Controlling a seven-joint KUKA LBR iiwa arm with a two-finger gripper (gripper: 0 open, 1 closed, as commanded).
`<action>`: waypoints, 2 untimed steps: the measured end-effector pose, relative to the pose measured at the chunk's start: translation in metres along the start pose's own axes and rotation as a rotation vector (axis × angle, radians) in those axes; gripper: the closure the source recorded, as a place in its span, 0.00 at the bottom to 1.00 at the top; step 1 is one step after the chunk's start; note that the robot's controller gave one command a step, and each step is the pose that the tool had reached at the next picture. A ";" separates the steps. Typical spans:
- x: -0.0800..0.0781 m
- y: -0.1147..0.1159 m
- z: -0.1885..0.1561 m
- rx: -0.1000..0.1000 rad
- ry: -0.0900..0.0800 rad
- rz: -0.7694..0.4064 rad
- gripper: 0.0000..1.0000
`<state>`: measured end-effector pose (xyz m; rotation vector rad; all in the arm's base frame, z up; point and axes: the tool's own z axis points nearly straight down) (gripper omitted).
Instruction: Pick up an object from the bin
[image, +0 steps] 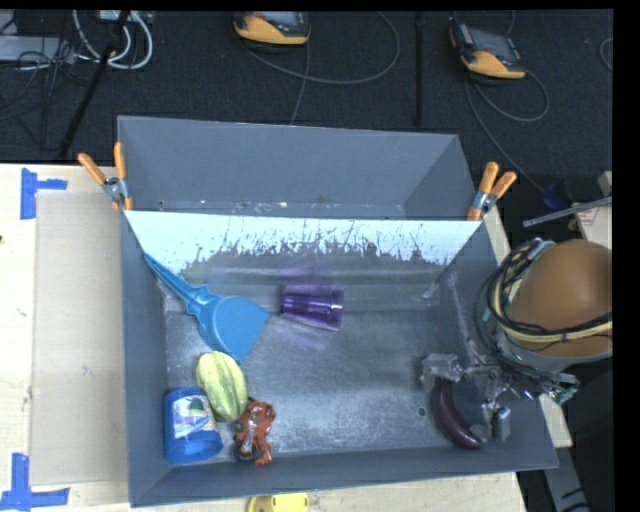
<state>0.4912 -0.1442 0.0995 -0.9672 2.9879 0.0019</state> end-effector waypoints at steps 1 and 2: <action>0.003 0.002 0.019 -0.001 0.001 0.035 1.00; 0.003 0.002 0.019 -0.001 0.001 0.034 1.00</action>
Offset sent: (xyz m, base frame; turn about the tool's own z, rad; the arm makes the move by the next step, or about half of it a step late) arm 0.0000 0.0000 0.0000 0.0000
